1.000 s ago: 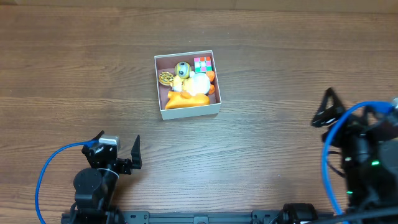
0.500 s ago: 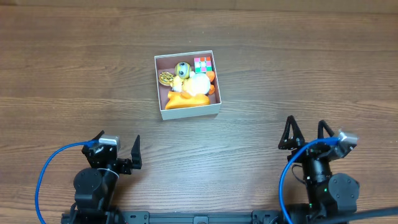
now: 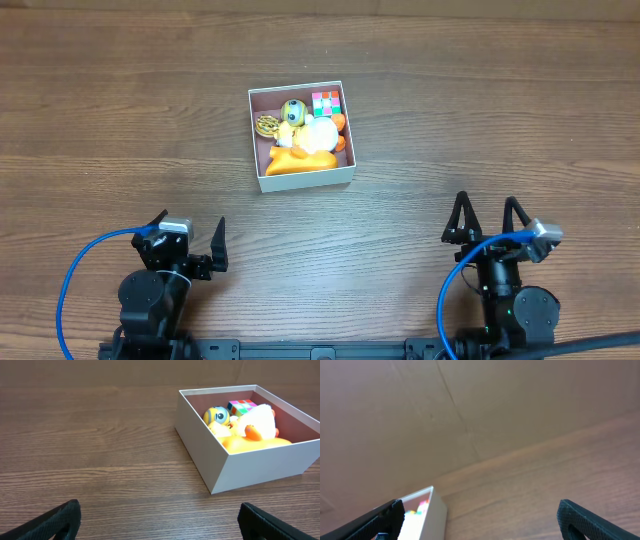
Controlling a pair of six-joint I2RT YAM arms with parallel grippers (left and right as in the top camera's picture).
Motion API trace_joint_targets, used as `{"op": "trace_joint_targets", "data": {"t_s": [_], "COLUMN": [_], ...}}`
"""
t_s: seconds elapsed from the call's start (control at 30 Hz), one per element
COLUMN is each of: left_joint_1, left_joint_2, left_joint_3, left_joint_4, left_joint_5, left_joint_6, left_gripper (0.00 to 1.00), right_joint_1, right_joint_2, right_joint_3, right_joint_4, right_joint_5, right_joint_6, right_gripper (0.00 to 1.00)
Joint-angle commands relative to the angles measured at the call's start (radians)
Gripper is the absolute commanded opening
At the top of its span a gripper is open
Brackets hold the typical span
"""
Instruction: Pack container
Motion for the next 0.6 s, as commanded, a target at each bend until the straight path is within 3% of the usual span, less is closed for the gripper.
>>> {"op": "trace_joint_targets", "data": {"t_s": [0.0,0.4,0.57], "left_joint_1": [0.006,0.006,0.006], "left_joint_2": [-0.009,-0.009,-0.009], "left_joint_3": [-0.005,-0.005,-0.005], "left_joint_4": [0.004,0.004,0.004], "left_joint_5": [-0.003,-0.003,-0.003], "left_joint_6": [-0.014,-0.014,-0.014], "left_gripper": [1.0,1.0,1.0], "right_joint_1": [0.001,0.001,0.001], "right_joint_2": [-0.01,-0.01,-0.01], "right_joint_3": [-0.045,-0.13,-0.13], "right_joint_4": [0.011,0.026,0.025], "right_joint_5": [0.011,0.009,0.005], "right_joint_6": [-0.005,-0.007,-0.113], "right_gripper": [1.0,1.0,1.0]}}
